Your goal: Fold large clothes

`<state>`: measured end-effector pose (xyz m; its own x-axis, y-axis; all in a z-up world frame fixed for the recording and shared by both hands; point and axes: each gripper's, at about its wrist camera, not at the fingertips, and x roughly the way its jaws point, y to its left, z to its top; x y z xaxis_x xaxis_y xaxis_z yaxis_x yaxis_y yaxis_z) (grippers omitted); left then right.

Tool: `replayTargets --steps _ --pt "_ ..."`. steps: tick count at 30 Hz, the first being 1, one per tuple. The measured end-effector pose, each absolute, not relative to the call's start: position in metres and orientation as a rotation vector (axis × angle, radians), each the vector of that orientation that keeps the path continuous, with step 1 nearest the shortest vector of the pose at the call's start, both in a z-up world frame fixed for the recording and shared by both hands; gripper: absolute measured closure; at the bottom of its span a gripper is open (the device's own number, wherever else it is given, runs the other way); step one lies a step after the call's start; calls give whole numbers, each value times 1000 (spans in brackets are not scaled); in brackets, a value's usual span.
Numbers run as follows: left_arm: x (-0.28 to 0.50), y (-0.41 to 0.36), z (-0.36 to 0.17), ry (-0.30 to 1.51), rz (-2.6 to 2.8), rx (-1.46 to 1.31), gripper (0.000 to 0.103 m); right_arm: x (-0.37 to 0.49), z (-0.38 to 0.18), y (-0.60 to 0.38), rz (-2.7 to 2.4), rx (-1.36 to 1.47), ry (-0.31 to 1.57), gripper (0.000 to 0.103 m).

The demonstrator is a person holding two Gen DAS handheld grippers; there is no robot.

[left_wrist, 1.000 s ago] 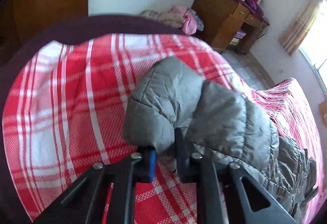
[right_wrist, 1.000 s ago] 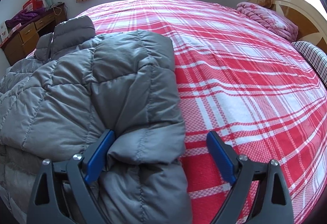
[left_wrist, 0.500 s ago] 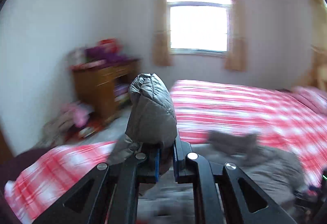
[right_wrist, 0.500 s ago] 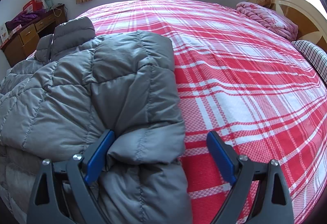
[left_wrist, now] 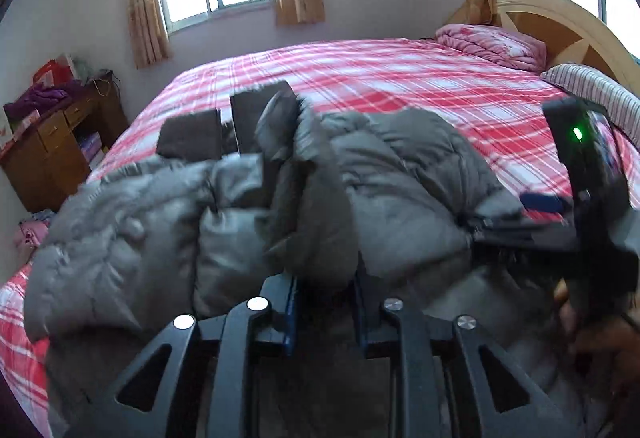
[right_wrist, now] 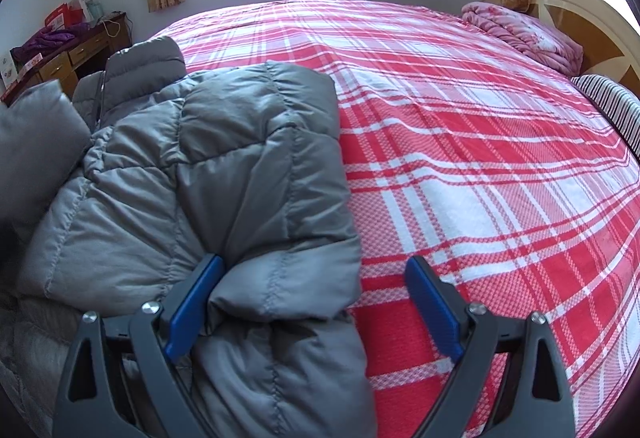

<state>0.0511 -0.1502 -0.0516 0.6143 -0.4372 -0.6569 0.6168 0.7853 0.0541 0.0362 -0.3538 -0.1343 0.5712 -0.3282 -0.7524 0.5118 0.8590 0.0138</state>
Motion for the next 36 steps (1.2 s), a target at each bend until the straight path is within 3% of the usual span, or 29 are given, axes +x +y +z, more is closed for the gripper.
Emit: replayTargets --steps 4,8,14,20,26,27,28,29,30,36 --pt "38 -138 -50 740 -660 240 71 37 -135 -354 -497 246 825 9" --pt "22 -121 -60 792 -671 211 45 36 -135 -355 -498 246 826 8" --pt "9 -49 -65 837 -567 71 43 30 -127 -362 -461 307 837 8" --pt "20 20 -71 819 -316 58 43 -8 -57 -330 -312 402 648 10" --pt "21 55 -70 810 -209 -8 43 36 -54 -280 -176 397 737 12" --pt "19 59 -71 813 -210 -17 43 47 -64 -274 -170 392 780 26" --pt "18 62 -72 815 -208 -20 43 56 -75 -269 -167 392 817 57" --pt "16 67 -73 817 -201 -16 43 61 -85 -267 -160 403 852 73" --pt "15 72 -73 818 -194 -12 43 64 -93 -266 -151 424 877 79" --pt "29 88 -60 799 -200 -62 43 38 -100 -262 -225 409 842 84"
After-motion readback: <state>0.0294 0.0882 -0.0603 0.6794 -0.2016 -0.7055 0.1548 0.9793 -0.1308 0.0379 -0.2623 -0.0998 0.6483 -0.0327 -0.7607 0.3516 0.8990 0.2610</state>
